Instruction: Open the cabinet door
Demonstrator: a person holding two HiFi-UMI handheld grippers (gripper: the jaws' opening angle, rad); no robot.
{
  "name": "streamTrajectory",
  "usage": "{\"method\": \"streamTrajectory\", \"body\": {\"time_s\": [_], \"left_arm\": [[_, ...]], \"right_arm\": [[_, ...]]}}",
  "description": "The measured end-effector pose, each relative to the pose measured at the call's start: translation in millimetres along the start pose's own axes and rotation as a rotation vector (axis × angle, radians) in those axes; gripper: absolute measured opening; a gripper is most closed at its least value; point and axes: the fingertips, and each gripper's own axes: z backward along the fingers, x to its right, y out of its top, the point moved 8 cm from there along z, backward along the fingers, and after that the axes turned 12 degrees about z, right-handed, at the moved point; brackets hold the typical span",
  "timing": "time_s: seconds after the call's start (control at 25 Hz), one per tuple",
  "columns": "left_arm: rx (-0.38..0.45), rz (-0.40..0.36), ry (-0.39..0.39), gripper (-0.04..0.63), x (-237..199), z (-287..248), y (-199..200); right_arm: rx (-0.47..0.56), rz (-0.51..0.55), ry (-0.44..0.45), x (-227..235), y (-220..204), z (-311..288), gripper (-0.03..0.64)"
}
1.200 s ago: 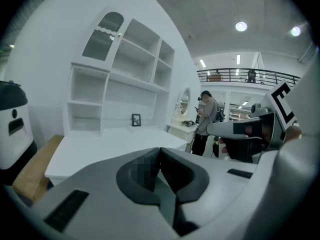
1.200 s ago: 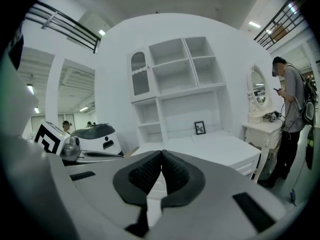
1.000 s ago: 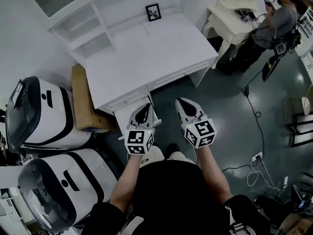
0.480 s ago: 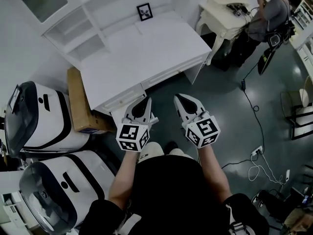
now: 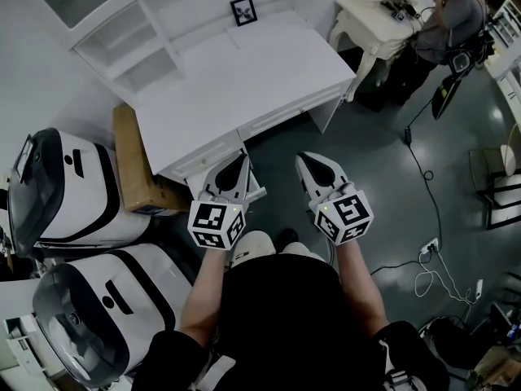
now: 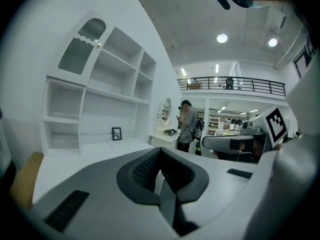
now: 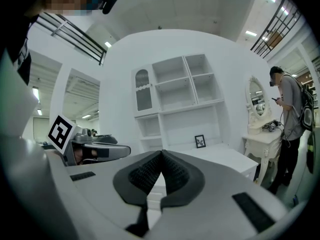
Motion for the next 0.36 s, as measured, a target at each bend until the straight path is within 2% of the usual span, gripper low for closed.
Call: {"method": "streamTrajectory", "body": {"time_s": [0.36], "left_arm": [[0.011, -0.001, -0.003, 0.023, 0.6, -0.9, -0.5]], "right_arm": [[-0.005, 0.024, 0.005, -0.1, 0.6, 1.1, 0.014]]}}
